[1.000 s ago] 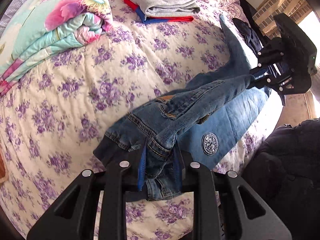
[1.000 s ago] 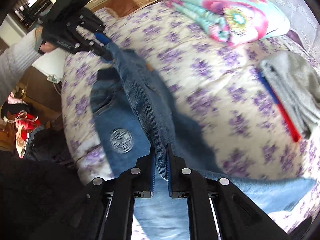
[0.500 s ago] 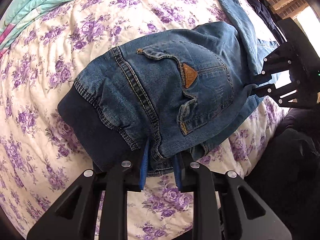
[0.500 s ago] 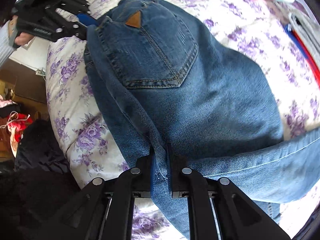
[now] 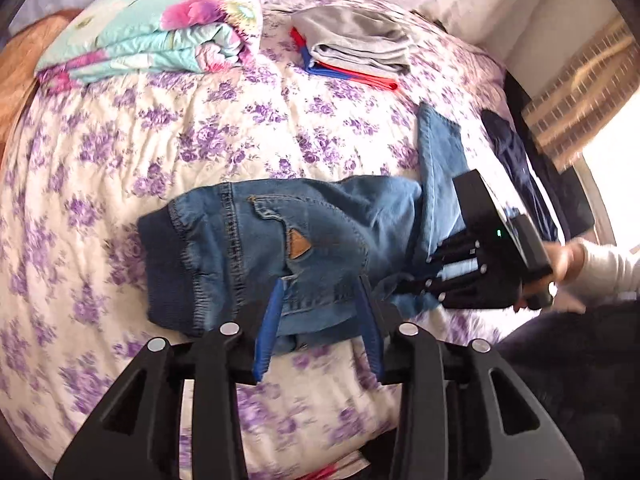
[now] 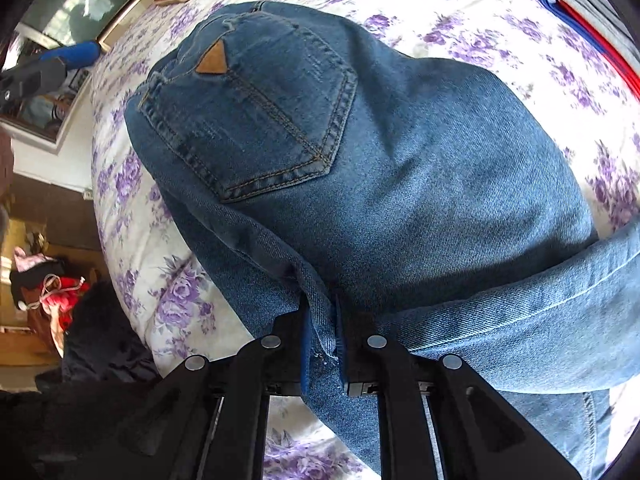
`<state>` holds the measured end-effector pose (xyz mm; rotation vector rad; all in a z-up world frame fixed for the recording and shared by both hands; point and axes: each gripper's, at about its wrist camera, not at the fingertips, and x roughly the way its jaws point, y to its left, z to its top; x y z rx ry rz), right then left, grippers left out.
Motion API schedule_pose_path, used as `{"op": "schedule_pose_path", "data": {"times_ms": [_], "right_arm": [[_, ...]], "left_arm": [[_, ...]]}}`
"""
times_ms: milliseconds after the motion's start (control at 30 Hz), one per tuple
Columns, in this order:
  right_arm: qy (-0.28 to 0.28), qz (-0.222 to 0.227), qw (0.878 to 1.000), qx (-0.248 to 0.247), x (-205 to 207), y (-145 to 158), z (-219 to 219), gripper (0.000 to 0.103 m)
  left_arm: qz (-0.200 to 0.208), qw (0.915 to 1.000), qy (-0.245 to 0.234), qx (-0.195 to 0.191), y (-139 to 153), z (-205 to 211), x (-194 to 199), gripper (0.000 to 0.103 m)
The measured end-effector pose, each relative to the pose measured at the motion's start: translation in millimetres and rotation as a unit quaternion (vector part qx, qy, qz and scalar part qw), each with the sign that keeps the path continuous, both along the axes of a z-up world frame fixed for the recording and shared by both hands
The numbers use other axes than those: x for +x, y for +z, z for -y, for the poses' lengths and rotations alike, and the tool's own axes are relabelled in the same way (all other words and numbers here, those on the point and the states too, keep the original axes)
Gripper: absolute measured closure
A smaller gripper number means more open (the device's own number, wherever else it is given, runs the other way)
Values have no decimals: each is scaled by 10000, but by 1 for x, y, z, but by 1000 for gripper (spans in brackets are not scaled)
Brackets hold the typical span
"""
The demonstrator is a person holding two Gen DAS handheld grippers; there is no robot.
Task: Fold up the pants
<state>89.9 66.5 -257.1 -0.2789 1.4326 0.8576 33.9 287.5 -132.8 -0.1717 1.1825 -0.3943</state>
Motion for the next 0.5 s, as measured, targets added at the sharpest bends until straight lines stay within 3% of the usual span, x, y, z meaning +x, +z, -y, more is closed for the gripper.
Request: {"op": "schedule_pose_path", "data": {"times_ms": [133,200,300,400,433,467,500], "right_arm": [[129,261,9994,-178,-7,14,-3,90],[397,523,9974,-298,-16,28,-7,88],[640,656,9952,-334,-25,30,-7,86],[468,471,9972,-329,-25,15,-9,80],[423,390,9980,-274,-25,13,-10,70],[414,342,9983,-217,-26,14,-10,60],[469,362,9980,-218,-30,17,-12,56]], "left_arm": [[-1029,9900,845,462,-58,42,17,66],[-1066,9861,1132,589,-72,44,13,66],[-1173,9830,1390,262,-81,31,17,66],[-1382,9787,1517,11,-92,16,20,84],[-1451,9764,1597,-5,-95,11,22,97],[-1521,9742,1668,-72,-99,8,19,101],[-1584,9714,1740,-329,-100,1,18,101]]}}
